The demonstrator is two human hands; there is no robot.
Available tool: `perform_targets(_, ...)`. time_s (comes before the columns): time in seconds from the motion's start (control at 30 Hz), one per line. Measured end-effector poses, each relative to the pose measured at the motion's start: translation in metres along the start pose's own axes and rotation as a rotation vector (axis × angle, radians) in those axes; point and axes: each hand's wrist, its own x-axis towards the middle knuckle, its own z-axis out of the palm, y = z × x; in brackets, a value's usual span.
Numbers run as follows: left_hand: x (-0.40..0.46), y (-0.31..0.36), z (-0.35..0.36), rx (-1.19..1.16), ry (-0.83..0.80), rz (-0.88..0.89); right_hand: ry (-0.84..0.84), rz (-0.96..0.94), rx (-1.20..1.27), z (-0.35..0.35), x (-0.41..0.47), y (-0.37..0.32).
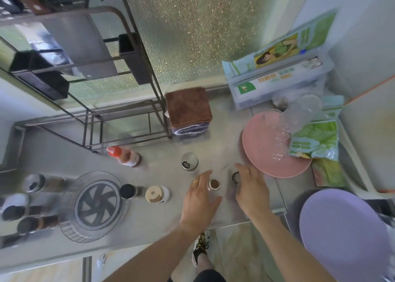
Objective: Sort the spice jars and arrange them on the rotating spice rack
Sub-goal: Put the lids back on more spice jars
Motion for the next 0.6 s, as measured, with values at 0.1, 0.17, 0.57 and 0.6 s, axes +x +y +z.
perform_targets(0.1,0.008,-0.003,0.014,-0.037,0.007,-0.073,-0.077,-0.038,-0.077,0.020,0.008,0.011)
perform_targets(0.17,0.011,-0.005,0.020,-0.039,0.059,-0.092,-0.074,-0.060,-0.081,0.029,0.010,0.016)
perform_targets(0.57,-0.005,0.033,-0.044,-0.293,0.273,-0.011,0.156,-0.141,0.441,-0.080,-0.010,-0.056)
perform_targets(0.6,-0.008,0.039,-0.056,-0.315,0.303,0.005,0.167,-0.181,0.473,-0.094,-0.014,-0.069)
